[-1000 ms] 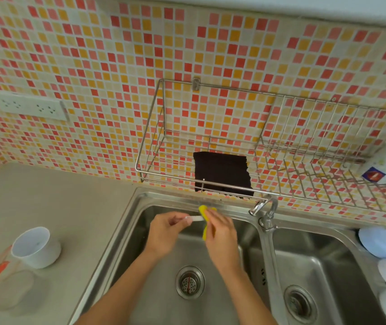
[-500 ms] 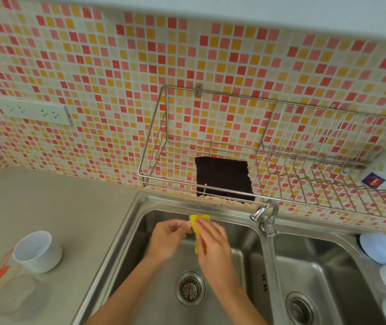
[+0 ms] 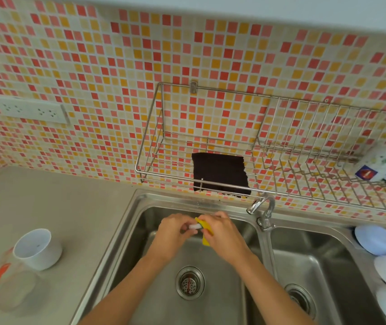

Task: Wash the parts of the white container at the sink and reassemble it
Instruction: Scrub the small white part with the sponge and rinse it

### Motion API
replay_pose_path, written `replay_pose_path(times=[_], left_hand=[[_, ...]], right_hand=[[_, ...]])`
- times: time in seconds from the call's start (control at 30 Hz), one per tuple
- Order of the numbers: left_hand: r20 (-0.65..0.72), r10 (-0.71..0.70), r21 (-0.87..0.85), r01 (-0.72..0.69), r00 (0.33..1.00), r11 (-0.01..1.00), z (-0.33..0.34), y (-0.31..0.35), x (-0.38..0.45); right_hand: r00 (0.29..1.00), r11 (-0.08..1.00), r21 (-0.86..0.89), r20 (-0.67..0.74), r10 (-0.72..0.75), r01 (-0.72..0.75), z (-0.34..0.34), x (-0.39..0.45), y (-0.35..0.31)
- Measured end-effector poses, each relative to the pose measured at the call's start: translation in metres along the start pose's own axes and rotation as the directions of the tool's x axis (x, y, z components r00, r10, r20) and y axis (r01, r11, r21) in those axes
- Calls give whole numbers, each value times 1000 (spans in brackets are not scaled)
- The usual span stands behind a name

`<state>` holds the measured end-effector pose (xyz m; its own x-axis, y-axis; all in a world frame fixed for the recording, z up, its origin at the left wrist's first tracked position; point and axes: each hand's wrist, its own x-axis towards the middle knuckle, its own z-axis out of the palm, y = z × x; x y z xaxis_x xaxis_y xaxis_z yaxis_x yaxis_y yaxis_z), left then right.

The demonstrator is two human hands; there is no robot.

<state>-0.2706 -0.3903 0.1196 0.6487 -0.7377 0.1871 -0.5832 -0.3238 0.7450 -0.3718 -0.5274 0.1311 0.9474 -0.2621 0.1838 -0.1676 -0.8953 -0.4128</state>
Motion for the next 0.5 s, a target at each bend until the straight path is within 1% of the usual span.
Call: replay_pose_path(times=[0.07, 0.1, 0.13, 0.2, 0.27, 0.33, 0.43, 0.47, 0.5], left_hand=[[-31, 79, 97, -76, 996, 992, 1, 1, 2], [-52, 79, 87, -74, 996, 993, 1, 1, 3], [-77, 46, 55, -42, 996, 998, 1, 3, 4], [-122, -77, -49, 72, 990, 996, 1, 5, 5], [-116, -196, -149, 178, 974, 973, 3, 8, 6], [-69, -251, -201, 233, 966, 951, 6, 6, 6], [24, -259, -240, 257, 966, 936, 10, 5, 3], [30, -262, -266, 261, 965, 928, 12, 7, 2], [16, -269, -283, 262, 963, 923, 13, 9, 1]], right_hand=[[1000, 1000, 24, -7, 10, -10, -5, 1, 0], [999, 999, 37, -33, 25, -24, -6, 1, 2], [996, 998, 44, -79, 49, -45, -7, 0, 6], [976, 989, 69, -170, 139, -128, -4, -5, 14], [954, 980, 84, -224, 197, -182, 5, -15, 12], [952, 987, 44, -263, 158, -152, 17, -26, -3], [957, 996, -75, -290, 20, -44, 25, -36, -19], [951, 995, -89, -307, 21, -50, 25, -35, -16], [944, 993, -77, -325, 56, -85, 25, -33, -12]])
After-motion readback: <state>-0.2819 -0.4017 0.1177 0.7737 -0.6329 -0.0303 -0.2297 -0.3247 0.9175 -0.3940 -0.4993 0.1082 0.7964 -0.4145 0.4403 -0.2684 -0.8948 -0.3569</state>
